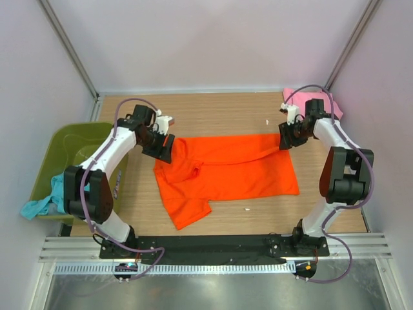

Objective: Fold and stack the t-shirts
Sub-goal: Fold the tshirt

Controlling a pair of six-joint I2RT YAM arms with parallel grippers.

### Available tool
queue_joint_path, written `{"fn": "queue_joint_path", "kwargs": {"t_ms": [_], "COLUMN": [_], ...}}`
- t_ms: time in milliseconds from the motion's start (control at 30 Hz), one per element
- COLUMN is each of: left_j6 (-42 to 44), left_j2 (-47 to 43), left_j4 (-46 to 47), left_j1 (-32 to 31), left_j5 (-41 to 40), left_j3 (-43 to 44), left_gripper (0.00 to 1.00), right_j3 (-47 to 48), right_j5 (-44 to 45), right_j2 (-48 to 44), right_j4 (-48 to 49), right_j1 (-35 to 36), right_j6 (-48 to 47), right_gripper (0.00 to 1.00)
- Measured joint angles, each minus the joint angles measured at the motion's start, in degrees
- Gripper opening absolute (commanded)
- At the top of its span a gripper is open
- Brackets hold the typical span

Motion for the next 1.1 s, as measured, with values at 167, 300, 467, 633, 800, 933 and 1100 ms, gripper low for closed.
{"fn": "queue_joint_path", "kwargs": {"t_ms": [167, 300, 467, 633, 800, 933, 1100], "left_j6": [-1.6, -3.0, -4.8, -5.0, -5.0, -5.0, -5.0], "left_j2": [0.4, 6.2, 18.6, 25.7, 28.1, 28.9, 29.7], "left_j4": [0.8, 1.9, 2.7, 2.2, 2.2, 2.3, 2.2], "left_j1": [0.9, 2.1, 4.6, 6.1, 6.6, 6.8, 7.1], "left_j5": [-0.4, 0.3, 1.9, 1.9, 1.5, 1.2, 0.4], "left_j3": [3.5, 9.4, 16.1, 21.4, 26.7, 29.2, 29.3], "left_gripper": [0.62, 0.51, 0.49, 0.49, 0.48, 0.47, 0.47], "right_j3": [4.0, 8.2, 9.3, 9.3, 9.8, 10.5, 10.9], "right_j5": [-1.6, -3.5, -4.1, -4.1, -4.1, -4.2, -4.4], "right_j2": [-2.3, -0.3, 6.0, 11.3, 12.7, 13.9, 15.7], "right_j4": [-0.9, 0.3, 2.6, 2.6, 2.7, 3.2, 3.4], "right_j1": [0.0, 0.0, 0.0, 0.0, 0.0, 0.0, 0.3], "right_j6": [1.8, 5.0, 7.5, 8.2, 8.2, 8.2, 8.6], "right_gripper": [0.51, 0.49, 0.47, 0.45, 0.44, 0.44, 0.43]}}
